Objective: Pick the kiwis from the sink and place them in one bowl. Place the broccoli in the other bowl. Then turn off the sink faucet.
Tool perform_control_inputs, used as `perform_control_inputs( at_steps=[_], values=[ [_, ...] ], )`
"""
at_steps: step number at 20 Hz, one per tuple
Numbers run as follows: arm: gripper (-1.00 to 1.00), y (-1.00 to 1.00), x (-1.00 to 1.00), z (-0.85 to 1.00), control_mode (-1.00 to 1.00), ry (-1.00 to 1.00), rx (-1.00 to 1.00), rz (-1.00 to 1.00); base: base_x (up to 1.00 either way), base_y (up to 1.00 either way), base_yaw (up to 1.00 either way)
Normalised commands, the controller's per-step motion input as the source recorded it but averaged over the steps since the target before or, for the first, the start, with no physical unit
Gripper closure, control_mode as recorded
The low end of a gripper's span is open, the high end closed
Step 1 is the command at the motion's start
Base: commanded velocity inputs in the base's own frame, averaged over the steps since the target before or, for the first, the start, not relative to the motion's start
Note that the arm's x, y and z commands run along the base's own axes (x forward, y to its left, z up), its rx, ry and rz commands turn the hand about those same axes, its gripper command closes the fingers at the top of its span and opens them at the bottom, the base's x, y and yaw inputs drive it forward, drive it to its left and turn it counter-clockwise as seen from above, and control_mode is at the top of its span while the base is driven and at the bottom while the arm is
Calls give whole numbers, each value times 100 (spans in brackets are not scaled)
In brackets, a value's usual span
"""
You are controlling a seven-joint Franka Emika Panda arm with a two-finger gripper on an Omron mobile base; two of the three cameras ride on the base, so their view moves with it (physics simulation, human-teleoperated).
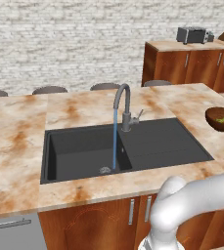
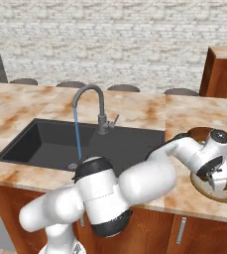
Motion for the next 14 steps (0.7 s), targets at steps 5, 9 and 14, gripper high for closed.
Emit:
perform_control_inputs(
  at_steps=[5, 9, 14],
  values=[
    [-100, -31, 39, 31, -100, 4, 4, 4, 0, 0, 0],
    [-100, 0, 20, 21, -100, -4, 0, 11, 0, 0, 0],
    [-100, 4, -16, -20, -100, -16, 0, 14, 0, 0, 0]
  ],
)
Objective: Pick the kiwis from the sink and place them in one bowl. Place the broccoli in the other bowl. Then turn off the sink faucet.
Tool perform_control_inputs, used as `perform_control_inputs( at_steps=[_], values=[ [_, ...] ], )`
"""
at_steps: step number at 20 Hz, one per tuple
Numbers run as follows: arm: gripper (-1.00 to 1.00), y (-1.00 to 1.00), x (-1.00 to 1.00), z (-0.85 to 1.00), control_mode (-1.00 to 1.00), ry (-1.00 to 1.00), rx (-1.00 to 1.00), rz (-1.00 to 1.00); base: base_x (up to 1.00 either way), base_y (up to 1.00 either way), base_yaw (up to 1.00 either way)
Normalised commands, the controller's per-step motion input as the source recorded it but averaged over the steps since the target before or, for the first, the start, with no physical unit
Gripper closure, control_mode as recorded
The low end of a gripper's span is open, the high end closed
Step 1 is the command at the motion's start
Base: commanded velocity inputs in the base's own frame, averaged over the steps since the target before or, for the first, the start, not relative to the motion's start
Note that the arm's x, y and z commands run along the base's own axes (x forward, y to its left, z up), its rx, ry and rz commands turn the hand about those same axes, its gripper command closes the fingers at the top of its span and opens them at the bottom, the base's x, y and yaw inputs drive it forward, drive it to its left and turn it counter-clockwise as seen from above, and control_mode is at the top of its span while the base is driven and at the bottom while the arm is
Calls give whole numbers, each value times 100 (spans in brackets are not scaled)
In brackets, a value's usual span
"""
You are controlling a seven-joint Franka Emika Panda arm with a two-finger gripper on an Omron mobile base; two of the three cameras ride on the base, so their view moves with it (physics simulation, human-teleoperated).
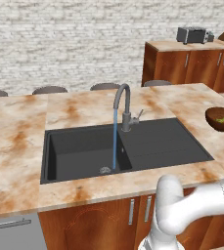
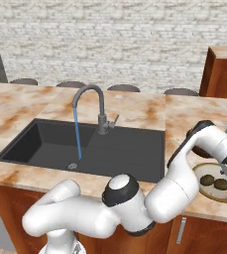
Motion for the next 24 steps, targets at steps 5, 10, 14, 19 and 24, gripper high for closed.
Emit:
perform_control_inputs(
  at_steps=[5, 10, 14, 19, 24],
  values=[
    [-100, 85, -21, 6, -100, -40, -13, 38, 0, 0, 0],
    [-100, 100, 5, -13, -100, -46, -14, 48, 0, 0, 0],
    [-100, 100, -23, -34, -100, -21, -21, 41, 0, 0, 0],
    [-100, 100, -30, 6, -100, -1, -19, 33, 0, 0, 0],
    [-100, 100, -1, 49, -100, -6, -16, 28, 0, 0, 0]
  ],
)
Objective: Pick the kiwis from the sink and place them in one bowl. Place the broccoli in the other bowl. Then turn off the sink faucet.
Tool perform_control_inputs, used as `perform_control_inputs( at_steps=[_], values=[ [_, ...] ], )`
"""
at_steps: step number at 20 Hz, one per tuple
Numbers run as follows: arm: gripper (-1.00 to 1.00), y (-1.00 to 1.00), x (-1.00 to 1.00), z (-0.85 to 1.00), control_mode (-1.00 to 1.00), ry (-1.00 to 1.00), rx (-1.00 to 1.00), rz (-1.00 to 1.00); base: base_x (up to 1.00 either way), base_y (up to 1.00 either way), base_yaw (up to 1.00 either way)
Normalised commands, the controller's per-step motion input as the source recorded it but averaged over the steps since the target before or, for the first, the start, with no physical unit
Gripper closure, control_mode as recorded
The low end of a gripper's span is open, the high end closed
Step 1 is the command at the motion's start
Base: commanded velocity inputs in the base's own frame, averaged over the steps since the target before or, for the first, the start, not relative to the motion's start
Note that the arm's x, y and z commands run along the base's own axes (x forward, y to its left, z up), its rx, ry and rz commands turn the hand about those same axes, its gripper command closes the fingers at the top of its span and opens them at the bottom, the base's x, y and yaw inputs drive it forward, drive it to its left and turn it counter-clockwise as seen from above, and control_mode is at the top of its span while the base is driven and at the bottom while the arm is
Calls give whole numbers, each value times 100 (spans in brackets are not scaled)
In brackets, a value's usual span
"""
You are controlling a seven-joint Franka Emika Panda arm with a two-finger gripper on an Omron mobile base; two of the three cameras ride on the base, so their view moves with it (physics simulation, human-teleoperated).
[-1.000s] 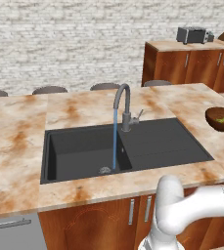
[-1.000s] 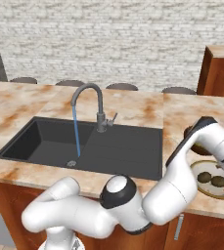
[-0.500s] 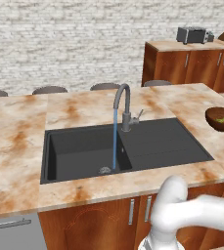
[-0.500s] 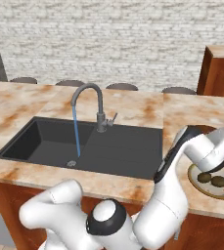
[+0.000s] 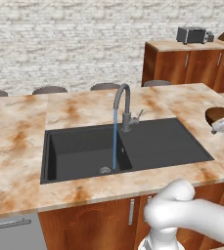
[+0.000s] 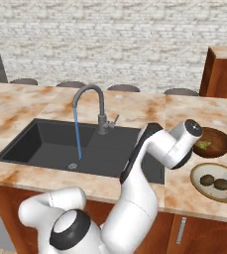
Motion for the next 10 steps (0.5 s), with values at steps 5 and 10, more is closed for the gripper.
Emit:
perform_control_inputs(
  at_steps=[5, 10],
  values=[
    [-100, 100, 0, 65, -100, -16, -23, 39, 0, 0, 0],
    [-100, 71, 0, 45, -100, -55, -25, 49, 0, 0, 0]
  ],
)
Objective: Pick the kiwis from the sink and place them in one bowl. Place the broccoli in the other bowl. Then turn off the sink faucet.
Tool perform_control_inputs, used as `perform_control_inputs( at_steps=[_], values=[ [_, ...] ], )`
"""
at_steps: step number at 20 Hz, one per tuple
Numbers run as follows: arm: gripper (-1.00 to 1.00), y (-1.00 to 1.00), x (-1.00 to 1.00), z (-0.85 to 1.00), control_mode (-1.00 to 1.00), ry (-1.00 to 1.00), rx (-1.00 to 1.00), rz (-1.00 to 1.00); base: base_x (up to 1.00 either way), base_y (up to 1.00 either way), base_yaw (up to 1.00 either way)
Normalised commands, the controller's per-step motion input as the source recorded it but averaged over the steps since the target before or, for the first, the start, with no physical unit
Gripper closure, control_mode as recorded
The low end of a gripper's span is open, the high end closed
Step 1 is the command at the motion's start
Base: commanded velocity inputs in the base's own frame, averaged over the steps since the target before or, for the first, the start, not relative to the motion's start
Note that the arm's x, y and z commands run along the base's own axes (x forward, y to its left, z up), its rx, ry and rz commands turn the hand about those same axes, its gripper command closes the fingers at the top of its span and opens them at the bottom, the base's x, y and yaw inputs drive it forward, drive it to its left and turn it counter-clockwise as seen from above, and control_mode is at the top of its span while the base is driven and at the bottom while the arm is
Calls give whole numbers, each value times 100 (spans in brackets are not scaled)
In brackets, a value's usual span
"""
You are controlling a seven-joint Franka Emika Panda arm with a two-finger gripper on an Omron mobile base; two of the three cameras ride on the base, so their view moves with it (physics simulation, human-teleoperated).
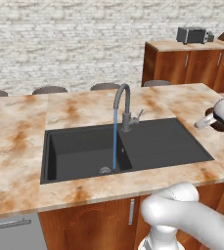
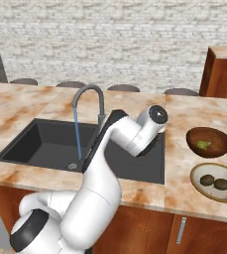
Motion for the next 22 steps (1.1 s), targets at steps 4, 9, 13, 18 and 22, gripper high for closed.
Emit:
perform_control_inputs(
  at_steps=[4, 9, 13, 18, 22],
  values=[
    [-100, 26, 4, 0, -100, -86, -12, 52, 0, 0, 0],
    [-100, 30, 0, 23, -100, -58, -24, 54, 0, 0, 0],
    [-100, 35, 0, 29, -100, -44, -34, 41, 0, 0, 0],
    [-100, 38, -2, -2, -100, -13, -25, 1, 0, 0, 0],
    [-100, 13, 0, -3, -100, 2, 1, -19, 0, 0, 0]
  ],
)
